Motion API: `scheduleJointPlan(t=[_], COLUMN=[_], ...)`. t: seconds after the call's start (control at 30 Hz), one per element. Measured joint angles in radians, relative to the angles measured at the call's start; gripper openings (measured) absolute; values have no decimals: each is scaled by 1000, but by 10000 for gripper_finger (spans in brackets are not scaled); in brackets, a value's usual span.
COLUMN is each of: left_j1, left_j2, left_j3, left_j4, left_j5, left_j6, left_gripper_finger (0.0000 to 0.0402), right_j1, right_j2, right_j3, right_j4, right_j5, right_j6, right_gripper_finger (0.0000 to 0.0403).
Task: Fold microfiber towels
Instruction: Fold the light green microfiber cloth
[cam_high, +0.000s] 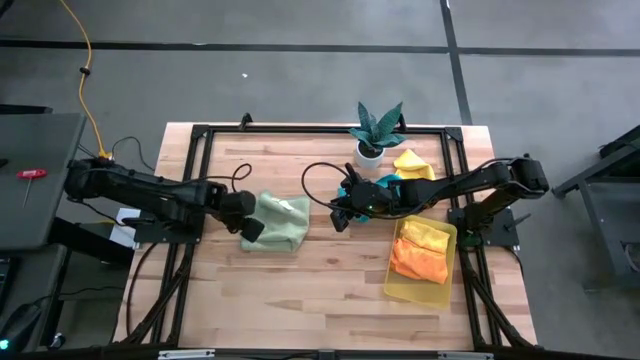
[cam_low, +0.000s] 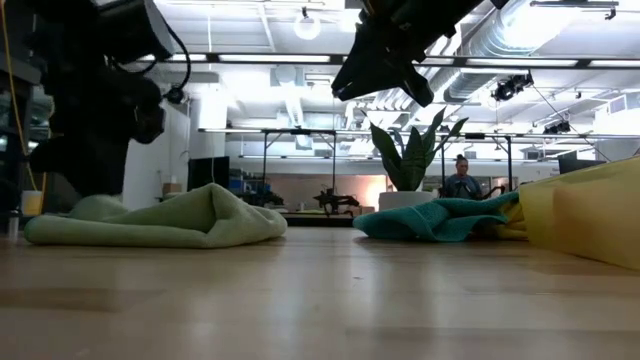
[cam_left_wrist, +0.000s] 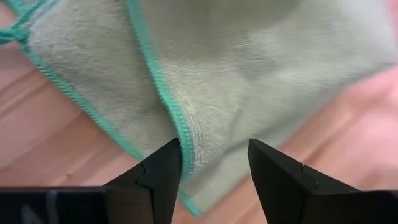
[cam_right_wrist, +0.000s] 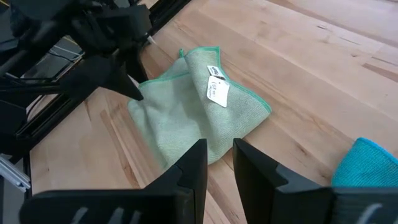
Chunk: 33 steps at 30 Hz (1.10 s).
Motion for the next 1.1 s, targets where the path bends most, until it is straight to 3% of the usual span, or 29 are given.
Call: scheduleJointPlan(t=[0.2, 0.43, 0.73, 0.9, 1.1], left_j1=[-37, -122, -192, -185, -148], left_j2=[-95, -109, -121, -140, -117], left_j3=[1, 1, 1, 1, 1], left_j4=[-26, -60, -51, -105, -138], left_j5=[13, 6, -138, -164, -186], left_j6=[-20, -37, -73, -86, -87], left_gripper_finger=[159, 120, 79, 94, 156], right_j1=[0, 0, 0, 0, 0], right_j2=[0, 0, 0, 0, 0], right_j3=[0, 0, 0, 0, 0], right_j4=[0, 0, 0, 0, 0], right_j5=[0, 0, 0, 0, 0], right_j6=[4, 4, 7, 8, 26], right_gripper_finger=[69, 69, 69, 69, 69])
